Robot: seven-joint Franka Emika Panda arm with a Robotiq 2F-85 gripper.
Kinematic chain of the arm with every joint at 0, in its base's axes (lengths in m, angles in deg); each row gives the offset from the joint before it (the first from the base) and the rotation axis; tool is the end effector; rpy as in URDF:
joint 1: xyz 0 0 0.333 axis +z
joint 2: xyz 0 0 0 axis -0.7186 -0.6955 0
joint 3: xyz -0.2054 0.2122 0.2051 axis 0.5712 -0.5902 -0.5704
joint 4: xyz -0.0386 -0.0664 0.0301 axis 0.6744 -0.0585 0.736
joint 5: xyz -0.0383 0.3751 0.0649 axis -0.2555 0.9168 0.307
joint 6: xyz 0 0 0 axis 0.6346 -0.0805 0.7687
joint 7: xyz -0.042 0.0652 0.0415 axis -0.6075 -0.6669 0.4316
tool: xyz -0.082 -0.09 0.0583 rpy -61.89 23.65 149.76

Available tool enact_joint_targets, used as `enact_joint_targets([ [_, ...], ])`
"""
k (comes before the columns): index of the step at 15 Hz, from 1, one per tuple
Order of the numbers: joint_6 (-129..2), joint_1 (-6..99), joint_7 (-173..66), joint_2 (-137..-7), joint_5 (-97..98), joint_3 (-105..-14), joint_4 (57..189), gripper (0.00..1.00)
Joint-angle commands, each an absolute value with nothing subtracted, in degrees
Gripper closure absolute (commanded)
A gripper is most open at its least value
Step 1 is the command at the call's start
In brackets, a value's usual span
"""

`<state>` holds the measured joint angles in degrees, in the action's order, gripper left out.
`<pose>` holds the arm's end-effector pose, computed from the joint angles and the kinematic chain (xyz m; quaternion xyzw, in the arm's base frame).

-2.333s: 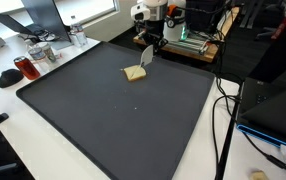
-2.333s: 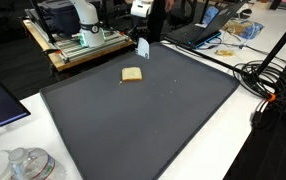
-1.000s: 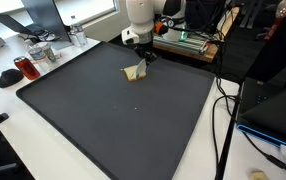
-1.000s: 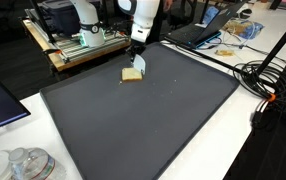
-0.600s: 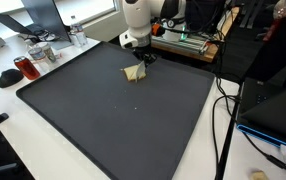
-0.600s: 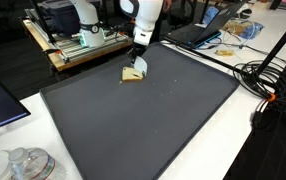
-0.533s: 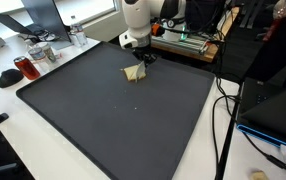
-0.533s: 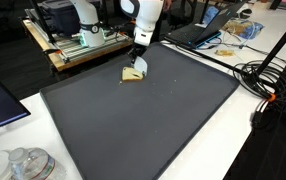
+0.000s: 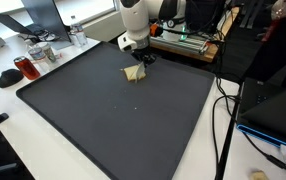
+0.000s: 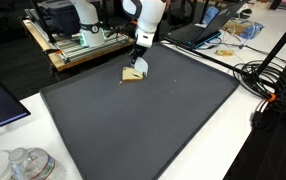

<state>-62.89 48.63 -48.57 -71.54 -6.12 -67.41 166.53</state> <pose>0.4653 0.0479 0.2066 0.9858 0.0401 -0.1516 0.0609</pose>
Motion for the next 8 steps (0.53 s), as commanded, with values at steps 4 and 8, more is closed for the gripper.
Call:
enact_joint_targets([
  [4,-68.31,49.52,-48.14,-77.29,-5.59,-66.18,165.43,0.99],
  [8,-71.16,49.36,-48.41,-77.69,-4.75,-66.47,166.23,0.99],
])
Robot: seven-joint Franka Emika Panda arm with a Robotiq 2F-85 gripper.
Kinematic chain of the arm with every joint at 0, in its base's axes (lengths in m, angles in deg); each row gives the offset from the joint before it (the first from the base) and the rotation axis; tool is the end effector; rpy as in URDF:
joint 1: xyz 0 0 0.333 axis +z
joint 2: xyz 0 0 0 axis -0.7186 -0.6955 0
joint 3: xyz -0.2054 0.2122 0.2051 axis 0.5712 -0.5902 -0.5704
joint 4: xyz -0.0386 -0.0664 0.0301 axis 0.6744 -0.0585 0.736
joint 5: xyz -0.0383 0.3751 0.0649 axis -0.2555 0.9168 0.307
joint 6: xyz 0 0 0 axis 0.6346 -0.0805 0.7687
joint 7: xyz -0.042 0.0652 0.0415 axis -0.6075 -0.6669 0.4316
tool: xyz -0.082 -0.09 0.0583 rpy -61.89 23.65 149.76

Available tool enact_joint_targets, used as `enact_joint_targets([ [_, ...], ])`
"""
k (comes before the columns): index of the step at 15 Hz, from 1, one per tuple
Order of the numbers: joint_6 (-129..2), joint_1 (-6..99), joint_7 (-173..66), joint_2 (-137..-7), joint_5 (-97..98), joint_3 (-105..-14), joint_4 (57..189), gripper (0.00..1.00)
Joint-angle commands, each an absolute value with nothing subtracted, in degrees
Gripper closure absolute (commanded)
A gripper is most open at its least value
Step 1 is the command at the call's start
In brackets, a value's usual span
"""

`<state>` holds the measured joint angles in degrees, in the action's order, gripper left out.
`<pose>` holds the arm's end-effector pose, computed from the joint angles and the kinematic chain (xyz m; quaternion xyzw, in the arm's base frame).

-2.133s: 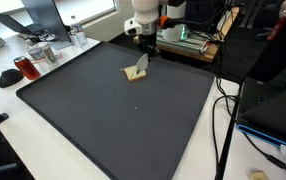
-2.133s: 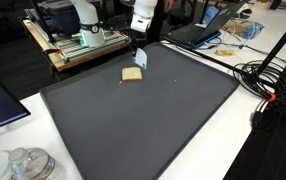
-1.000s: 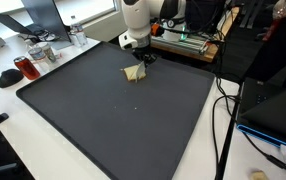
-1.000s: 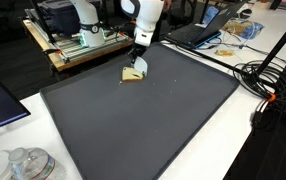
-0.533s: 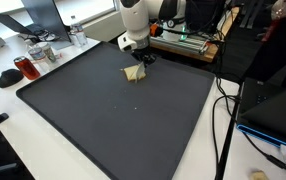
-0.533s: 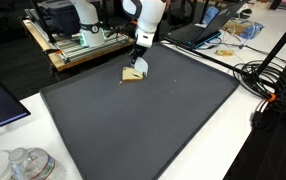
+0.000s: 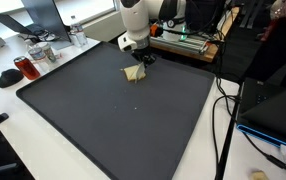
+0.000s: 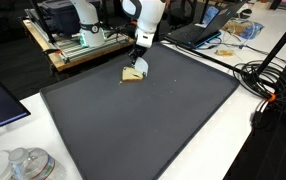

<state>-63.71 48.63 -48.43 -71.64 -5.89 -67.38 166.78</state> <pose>0.4653 0.0482 0.2051 0.9866 0.0374 -0.1478 0.0587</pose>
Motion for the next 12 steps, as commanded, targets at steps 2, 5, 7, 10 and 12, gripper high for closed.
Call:
enact_joint_targets([
  [2,-71.03,49.26,-48.79,-77.85,-4.61,-66.44,165.94,0.99],
  [5,-71.03,49.3,-49.01,-77.87,-5.5,-66.1,164.68,0.99],
  [7,-70.77,49.45,-49.14,-78.31,-6.13,-65.88,163.38,0.99],
  [10,-70.84,49.77,-48.75,-79.38,-6.93,-65.55,160.86,0.99],
  [12,-70.37,49.92,-48.69,-80.45,-7.04,-65.41,159.12,0.99],
])
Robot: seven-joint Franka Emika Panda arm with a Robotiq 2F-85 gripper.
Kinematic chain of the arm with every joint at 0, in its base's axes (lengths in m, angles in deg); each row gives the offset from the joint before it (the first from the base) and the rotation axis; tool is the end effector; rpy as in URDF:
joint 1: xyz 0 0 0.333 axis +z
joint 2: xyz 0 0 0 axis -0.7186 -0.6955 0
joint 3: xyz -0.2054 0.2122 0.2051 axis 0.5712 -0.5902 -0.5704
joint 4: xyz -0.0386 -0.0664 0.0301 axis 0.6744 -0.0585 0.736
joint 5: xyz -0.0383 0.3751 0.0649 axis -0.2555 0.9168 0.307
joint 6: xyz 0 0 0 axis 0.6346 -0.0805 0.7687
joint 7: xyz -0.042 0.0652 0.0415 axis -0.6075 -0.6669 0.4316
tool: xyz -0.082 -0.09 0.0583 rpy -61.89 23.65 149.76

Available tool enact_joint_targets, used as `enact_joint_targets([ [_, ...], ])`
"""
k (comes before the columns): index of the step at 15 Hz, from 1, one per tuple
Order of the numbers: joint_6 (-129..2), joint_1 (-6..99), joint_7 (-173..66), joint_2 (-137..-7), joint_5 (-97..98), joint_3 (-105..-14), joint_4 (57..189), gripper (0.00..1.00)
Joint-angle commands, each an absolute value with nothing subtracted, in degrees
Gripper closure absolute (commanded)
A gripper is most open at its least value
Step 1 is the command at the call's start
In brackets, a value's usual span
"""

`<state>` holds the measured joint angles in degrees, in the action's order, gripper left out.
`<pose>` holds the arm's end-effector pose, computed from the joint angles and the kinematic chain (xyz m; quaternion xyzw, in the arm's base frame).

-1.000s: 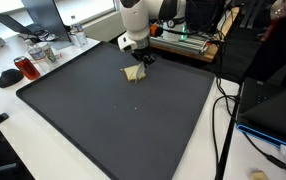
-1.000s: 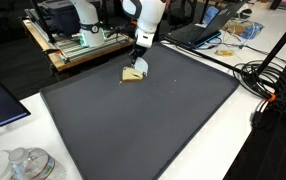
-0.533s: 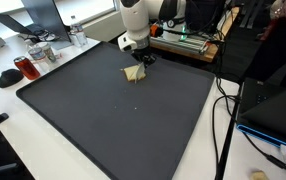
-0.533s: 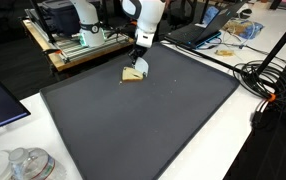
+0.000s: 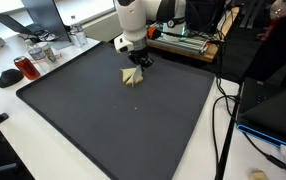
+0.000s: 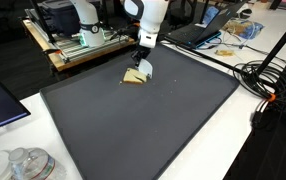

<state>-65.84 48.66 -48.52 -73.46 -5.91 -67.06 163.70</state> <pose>0.4909 0.0493 0.2074 0.9908 0.0357 -0.1191 0.0537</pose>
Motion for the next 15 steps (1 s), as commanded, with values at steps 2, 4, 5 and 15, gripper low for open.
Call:
enact_joint_targets([
  [2,-67.73,50.02,-49.37,-81.44,-7.02,-65.36,157.55,0.99],
  [4,-65.8,49.9,-50.41,-81.73,-6.6,-65.52,157.01,0.99],
  [5,-64.83,49.83,-50.78,-81.55,-6.52,-65.5,157.27,0.99],
  [15,-62.5,49.01,-55.18,-78.02,-5.15,-66.13,161.99,0.99],
])
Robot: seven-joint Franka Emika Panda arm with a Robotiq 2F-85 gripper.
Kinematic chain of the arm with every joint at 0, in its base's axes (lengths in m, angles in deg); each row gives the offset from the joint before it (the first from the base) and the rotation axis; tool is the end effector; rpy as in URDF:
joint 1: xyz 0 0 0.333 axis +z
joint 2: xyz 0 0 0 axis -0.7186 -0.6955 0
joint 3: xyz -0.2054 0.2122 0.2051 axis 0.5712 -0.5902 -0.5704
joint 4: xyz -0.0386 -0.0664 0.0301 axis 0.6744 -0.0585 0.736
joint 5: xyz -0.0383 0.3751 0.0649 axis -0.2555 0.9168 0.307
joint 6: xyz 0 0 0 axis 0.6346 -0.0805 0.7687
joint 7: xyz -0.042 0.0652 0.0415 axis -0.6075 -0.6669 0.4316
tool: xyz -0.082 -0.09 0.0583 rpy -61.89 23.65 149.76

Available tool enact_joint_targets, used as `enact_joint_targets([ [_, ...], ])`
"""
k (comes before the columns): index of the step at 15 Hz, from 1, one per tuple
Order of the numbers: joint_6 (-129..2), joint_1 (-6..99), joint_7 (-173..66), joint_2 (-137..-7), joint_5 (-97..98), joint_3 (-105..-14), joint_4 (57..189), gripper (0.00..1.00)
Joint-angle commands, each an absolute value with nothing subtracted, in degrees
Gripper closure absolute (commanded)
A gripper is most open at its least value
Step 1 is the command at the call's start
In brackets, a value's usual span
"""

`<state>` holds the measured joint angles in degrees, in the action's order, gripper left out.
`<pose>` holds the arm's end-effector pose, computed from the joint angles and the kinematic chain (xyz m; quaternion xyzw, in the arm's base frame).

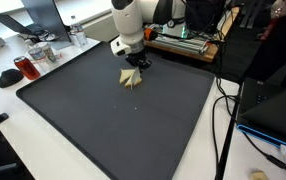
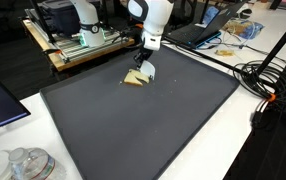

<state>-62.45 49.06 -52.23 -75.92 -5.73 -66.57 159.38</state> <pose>0.5096 0.0488 0.2059 0.9875 0.0634 -0.1339 0.0533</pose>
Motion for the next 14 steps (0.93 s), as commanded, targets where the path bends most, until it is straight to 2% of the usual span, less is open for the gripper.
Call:
enact_joint_targets([
  [1,-62.43,48.85,-56.19,-77.54,-5.03,-66.23,162.44,0.99],
  [14,-57.93,40.98,-79.06,-76.59,13.09,-68.97,163.75,0.99],
])
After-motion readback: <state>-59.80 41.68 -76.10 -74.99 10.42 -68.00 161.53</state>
